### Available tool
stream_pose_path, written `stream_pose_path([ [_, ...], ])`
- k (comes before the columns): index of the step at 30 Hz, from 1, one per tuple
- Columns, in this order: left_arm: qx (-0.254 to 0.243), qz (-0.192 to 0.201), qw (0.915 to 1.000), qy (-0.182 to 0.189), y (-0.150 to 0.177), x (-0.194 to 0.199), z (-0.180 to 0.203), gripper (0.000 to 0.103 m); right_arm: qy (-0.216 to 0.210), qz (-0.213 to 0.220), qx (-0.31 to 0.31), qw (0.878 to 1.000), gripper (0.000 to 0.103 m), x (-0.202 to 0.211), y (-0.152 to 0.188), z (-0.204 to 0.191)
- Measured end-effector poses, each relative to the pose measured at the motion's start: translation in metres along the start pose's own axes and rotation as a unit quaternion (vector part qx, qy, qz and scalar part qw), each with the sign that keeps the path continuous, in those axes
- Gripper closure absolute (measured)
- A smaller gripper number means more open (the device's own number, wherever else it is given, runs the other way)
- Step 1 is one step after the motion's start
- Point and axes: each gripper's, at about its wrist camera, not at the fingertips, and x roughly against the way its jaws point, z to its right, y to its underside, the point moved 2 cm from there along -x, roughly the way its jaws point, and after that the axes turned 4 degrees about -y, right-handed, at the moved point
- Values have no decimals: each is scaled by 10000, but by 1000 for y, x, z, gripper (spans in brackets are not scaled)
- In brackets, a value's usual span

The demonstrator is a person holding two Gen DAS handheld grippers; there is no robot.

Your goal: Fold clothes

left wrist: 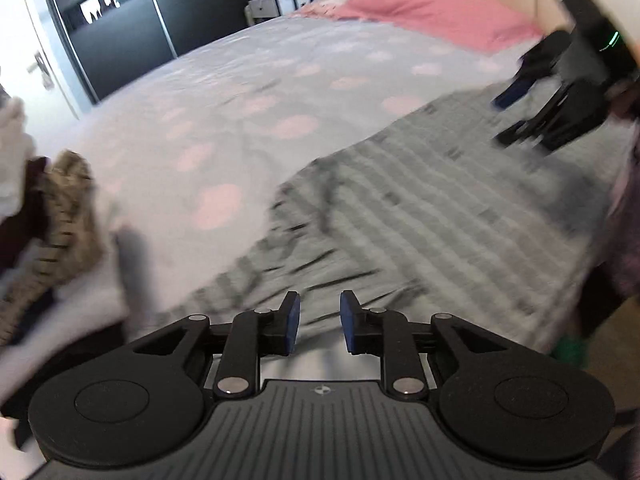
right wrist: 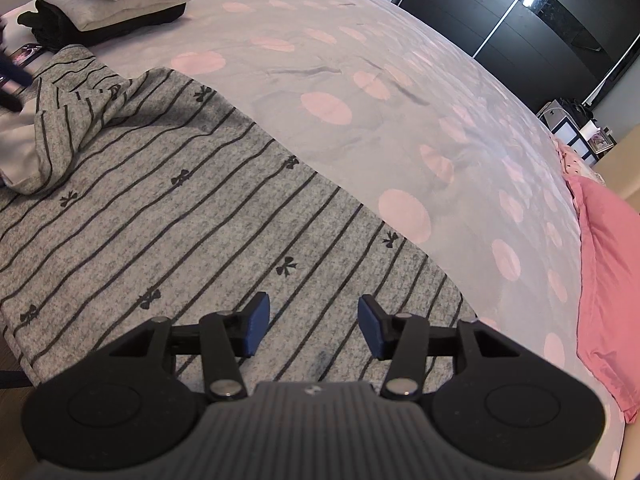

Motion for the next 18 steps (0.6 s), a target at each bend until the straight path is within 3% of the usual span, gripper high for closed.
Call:
stream_pose_path([
  [3,-393,-258,9988,-120,6,-14,3,79,-11,35,42,10000,50,2,-1,-1],
  [5,-620,-275,9975,-219,8,-24,8,69,-6,65,50,10000,50,4,-2,-1],
  [7,-736,-265,9964,-314,8,-33,10,70,-1,72,62,10000,49,4,-3,-2],
  [8,-685,-257,9967,-341,6,-36,9,81,3,73,69,9999,50,4,-4,-2],
  [11,-355,-194,9986,-327,2,-38,0,99,3,77,90,9999,49,4,-4,-3],
  [15,321,27,9979,-557,-3,-27,-21,100,24,87,115,9999,49,5,-4,-3],
  [18,1012,106,9911,-855,-7,-20,-52,100,20,61,117,9999,49,4,-3,-3],
])
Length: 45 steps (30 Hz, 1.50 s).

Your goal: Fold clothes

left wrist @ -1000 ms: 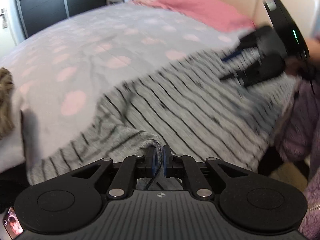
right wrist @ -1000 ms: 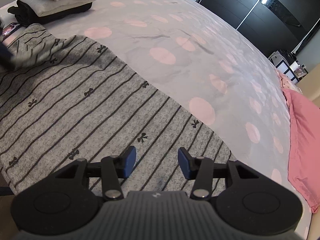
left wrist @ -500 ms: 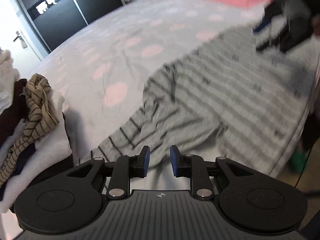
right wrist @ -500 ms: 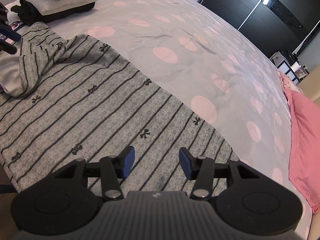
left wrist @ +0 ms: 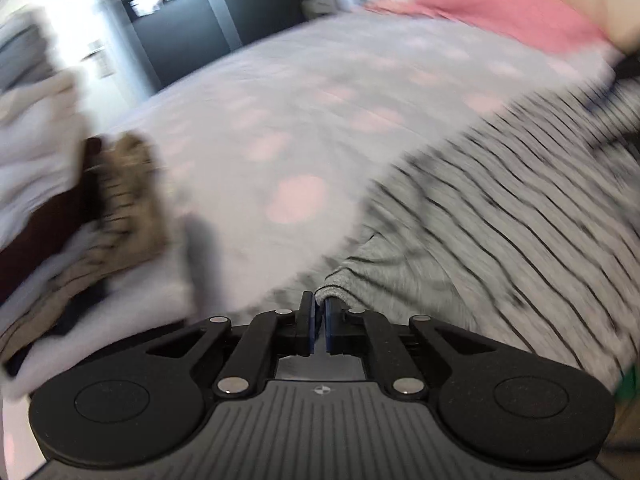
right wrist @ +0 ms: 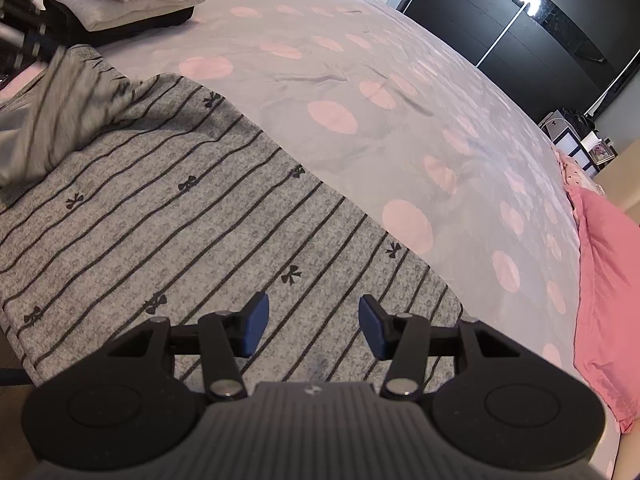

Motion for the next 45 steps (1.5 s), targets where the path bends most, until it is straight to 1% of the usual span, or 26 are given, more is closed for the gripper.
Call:
stream_pose_path([
  [3,680,-49,9975,-201,-7,-6,-35,101,-17,-23,20,10000,49,-1,0,-1],
  [5,895,-78,9954,-340,-10,-13,-52,101,-26,-32,40,10000,49,-1,0,-2],
  [7,867,-148,9948,-523,-12,-25,-61,101,-17,-37,47,10000,49,-2,-1,-2],
  [11,607,-352,9956,-619,-8,-48,-56,101,-2,-42,55,10000,49,-2,-2,-2],
  [14,482,-421,9961,-601,-7,-56,-51,97,19,-35,108,9999,49,-2,-2,-3],
  [18,611,-463,9956,-532,-6,-50,-53,96,61,-58,198,9998,49,-2,0,-5],
  [19,628,-487,9955,-525,-5,-47,-54,93,69,-57,206,9997,49,-2,1,-5],
  [20,653,-523,9950,-544,-4,-44,-55,87,74,-55,206,9997,49,-1,1,-5],
  [21,692,-538,9945,-572,-3,-40,-56,83,76,-52,204,9997,49,-1,1,-6],
  [23,831,-531,9937,-528,-1,-30,-58,73,79,-38,209,9997,49,1,1,-7],
  [25,1013,-517,9927,-393,1,-18,-61,72,77,-3,228,9997,49,3,2,-8],
  [28,1192,-529,9914,-90,5,2,-61,60,-49,130,167,9998,49,9,-1,-9],
  [30,1224,-612,9905,150,10,15,-58,58,-228,277,139,9993,49,16,-2,-13],
  [33,1260,-861,9873,435,25,29,-55,57,-585,472,123,9971,49,27,-4,-24],
  [36,1224,-1176,9829,719,43,41,-48,56,-1111,633,170,9917,50,37,-4,-48],
  [39,940,-1462,9806,905,60,48,-38,55,-1684,775,302,9822,51,46,-5,-81],
  [42,655,-1731,9771,1047,77,51,-26,55,-2168,806,711,9703,51,52,-2,-119],
  [44,435,-1797,9771,1052,86,51,-17,55,-2314,764,1158,9629,53,53,3,-142],
  [45,337,-1808,9776,1025,90,51,-14,55,-2322,723,1354,9605,56,53,5,-152],
])
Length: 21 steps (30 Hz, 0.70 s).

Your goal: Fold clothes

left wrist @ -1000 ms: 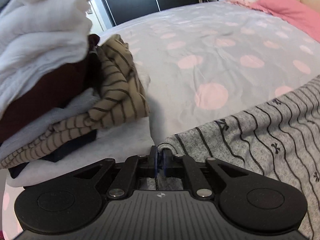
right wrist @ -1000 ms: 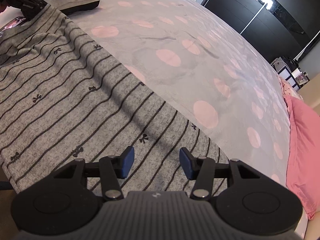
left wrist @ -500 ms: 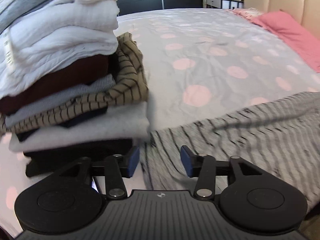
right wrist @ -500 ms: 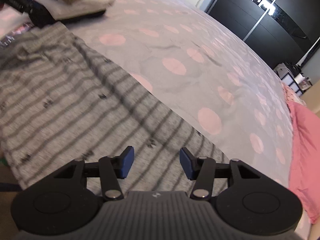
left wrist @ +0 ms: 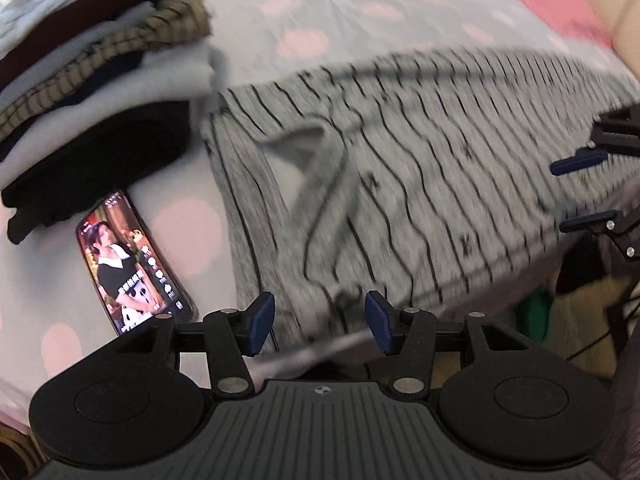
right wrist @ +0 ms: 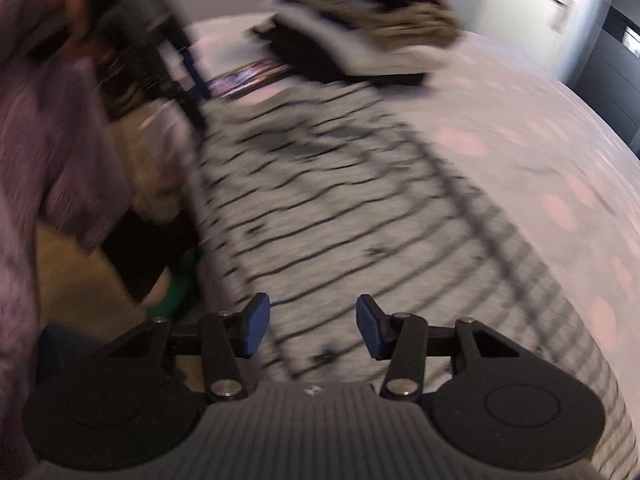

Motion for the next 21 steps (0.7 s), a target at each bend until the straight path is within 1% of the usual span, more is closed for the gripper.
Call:
stream_pose_path([
  [1,-79,-11,10000,-53,3,-2,2,58,-5,-87,139,9999,59,-4,1,-6],
  [2,-158,-23,9998,-106,5,-4,4,67,-11,-160,229,9996,64,-8,2,-10],
  [3,-200,-5,9997,-141,7,-6,5,72,-8,-213,285,9994,67,-12,3,-11],
  [4,-231,19,9996,-172,8,-7,5,82,35,-269,330,9991,75,-15,4,-11],
  [5,-267,36,9994,-206,9,-8,6,89,94,-343,370,9987,82,-19,5,-10],
  [6,-302,53,9992,-239,9,-10,6,92,144,-417,399,9982,88,-21,6,-9],
  [7,-368,73,9988,-315,10,-10,7,98,150,-484,410,9979,92,-22,8,-8],
  [8,-449,113,9980,-422,10,-9,8,100,153,-550,419,9975,103,-24,9,-7],
  [9,-525,188,9972,-506,11,-6,9,100,167,-584,380,9974,103,-23,9,-5],
  [11,-556,408,9958,-596,11,9,7,101,166,-447,278,9985,103,-13,6,0],
  [13,-617,473,9949,-645,13,23,5,101,122,-285,144,9994,103,-1,3,5],
  [15,-804,263,9945,-624,20,25,8,101,31,-238,-2,9997,103,6,4,9],
  [17,-1113,-161,9908,-746,26,10,16,101,-57,-299,-78,9995,102,5,7,9],
  [18,-1277,-390,9876,-824,29,0,21,101,-90,-344,-100,9993,96,3,8,9],
  [19,-1392,-560,9843,-930,31,-9,23,102,-103,-391,-81,9992,95,0,10,8],
  [20,-1481,-698,9809,-1051,34,-19,24,103,-110,-433,-15,9990,91,-2,11,7],
  [21,-1569,-835,9771,-1173,36,-28,24,103,-101,-466,60,9988,81,-3,11,5],
])
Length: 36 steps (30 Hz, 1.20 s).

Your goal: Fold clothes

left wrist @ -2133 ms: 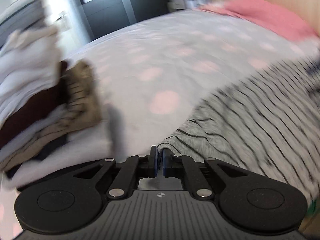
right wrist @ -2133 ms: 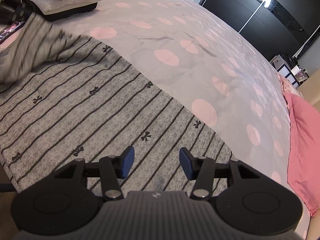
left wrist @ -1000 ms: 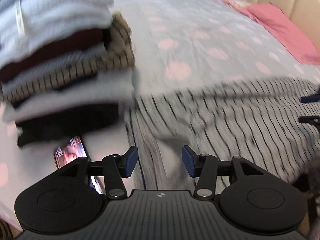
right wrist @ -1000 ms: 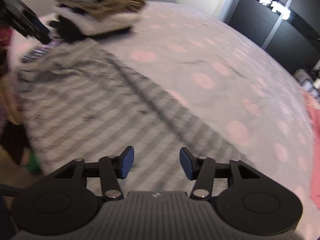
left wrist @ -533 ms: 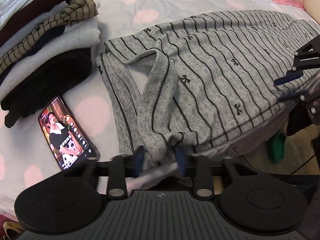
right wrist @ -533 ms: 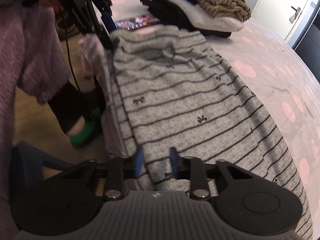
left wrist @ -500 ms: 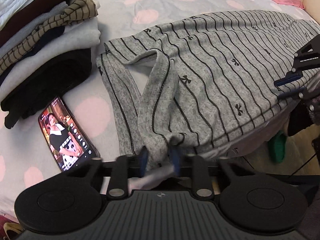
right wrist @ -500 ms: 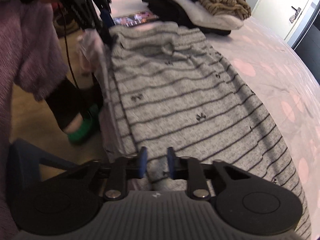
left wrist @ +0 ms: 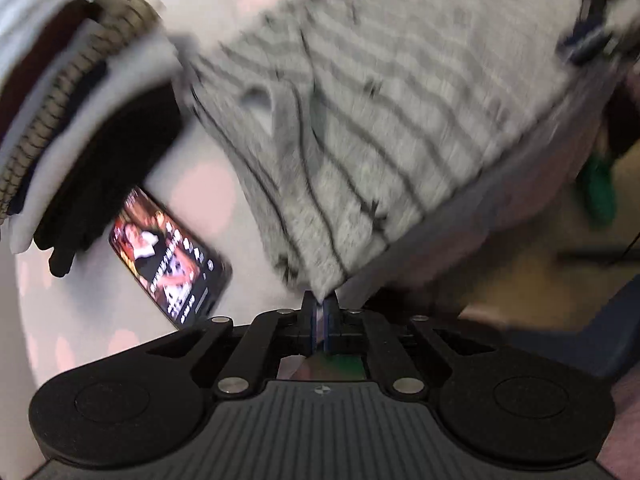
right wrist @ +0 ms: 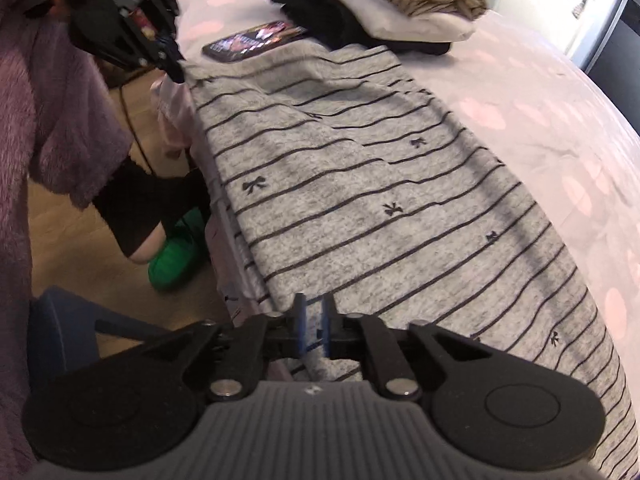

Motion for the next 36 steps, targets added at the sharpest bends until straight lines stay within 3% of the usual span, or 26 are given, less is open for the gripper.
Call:
stream_pose_path([
  [2,41,-314,9995,13,4,-12,-3,103,20,-39,127,9999,74,-2,-1,-4],
  [4,337,-296,9988,169,7,-10,-13,103,50,-26,169,9998,73,-1,-2,-6],
  [6,714,34,9965,424,6,3,-27,102,129,23,151,9998,64,2,-4,-5],
  [10,1352,755,9843,844,0,27,-49,82,308,66,-39,9995,63,4,-6,4],
  [14,1933,1274,9655,1193,-13,35,-64,61,423,62,-162,9990,61,1,-8,12],
  [15,2087,1364,9599,1281,-17,33,-67,60,434,62,-184,9989,60,1,-8,13],
  [22,3323,1319,9152,1860,-48,-4,-93,59,540,4,-200,9983,58,-1,-2,16],
  [24,3620,1223,9029,1967,-56,-17,-100,64,584,1,-220,9980,58,-2,0,18],
  [25,3686,1157,9003,2004,-59,-23,-102,72,606,-1,-230,9979,58,-2,1,19],
  [29,3643,790,9064,1987,-68,-48,-100,95,628,-5,-333,9975,57,-4,6,26],
  [31,3548,830,9122,1873,-71,-48,-97,102,626,-30,-360,9974,57,-6,8,28],
  [33,3558,978,9159,1578,-71,-43,-99,103,622,-68,-378,9973,57,-9,10,31],
  [36,3753,1166,9135,1051,-65,-33,-109,103,619,-179,-421,9970,57,-14,12,34],
])
